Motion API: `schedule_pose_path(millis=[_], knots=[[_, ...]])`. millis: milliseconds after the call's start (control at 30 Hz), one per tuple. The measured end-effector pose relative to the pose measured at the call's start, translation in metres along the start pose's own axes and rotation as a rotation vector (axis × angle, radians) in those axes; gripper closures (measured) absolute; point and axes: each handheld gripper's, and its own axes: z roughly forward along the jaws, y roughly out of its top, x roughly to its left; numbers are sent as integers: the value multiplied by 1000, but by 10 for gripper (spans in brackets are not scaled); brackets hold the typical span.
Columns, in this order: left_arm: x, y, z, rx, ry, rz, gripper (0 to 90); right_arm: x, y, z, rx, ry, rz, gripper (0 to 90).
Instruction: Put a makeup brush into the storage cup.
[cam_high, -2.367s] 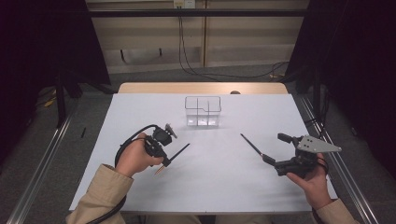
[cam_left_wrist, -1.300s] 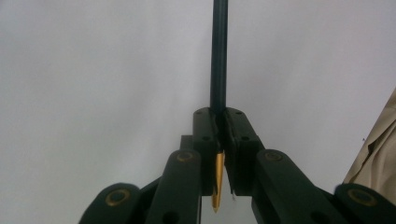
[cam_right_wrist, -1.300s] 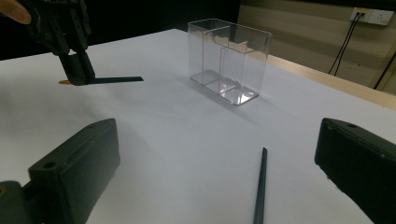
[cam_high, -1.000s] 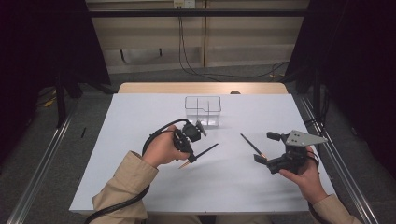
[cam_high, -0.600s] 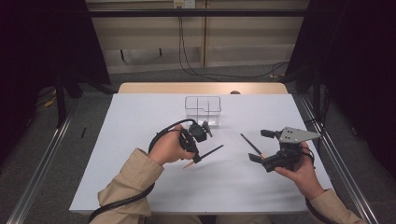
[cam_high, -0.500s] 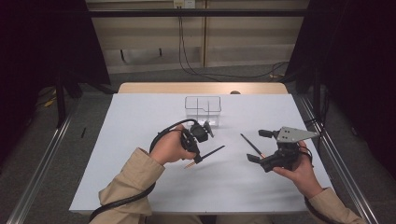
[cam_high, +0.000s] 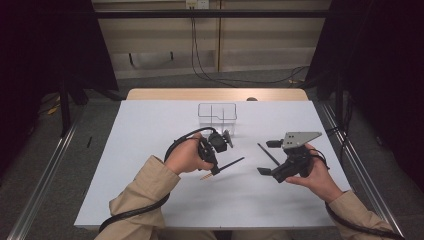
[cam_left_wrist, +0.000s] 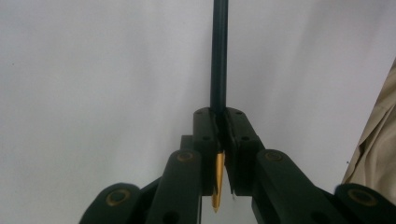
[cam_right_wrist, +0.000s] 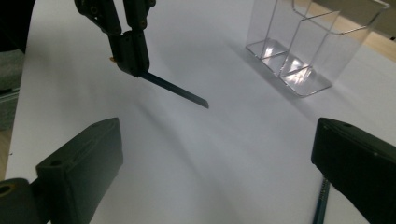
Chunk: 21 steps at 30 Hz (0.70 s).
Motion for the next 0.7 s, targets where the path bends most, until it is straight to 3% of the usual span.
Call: schedule_pose_path(millis=[133, 400, 700], knots=[[-1, 1, -1, -1, -1, 12, 842, 1, 6, 6, 43, 25, -19, 40], [-4, 2, -1, 0, -7, 27, 843, 1, 15, 17, 122, 91, -106, 179], [-6, 3, -1, -3, -21, 44, 842, -4, 21, 26, 156, 157, -141, 331]])
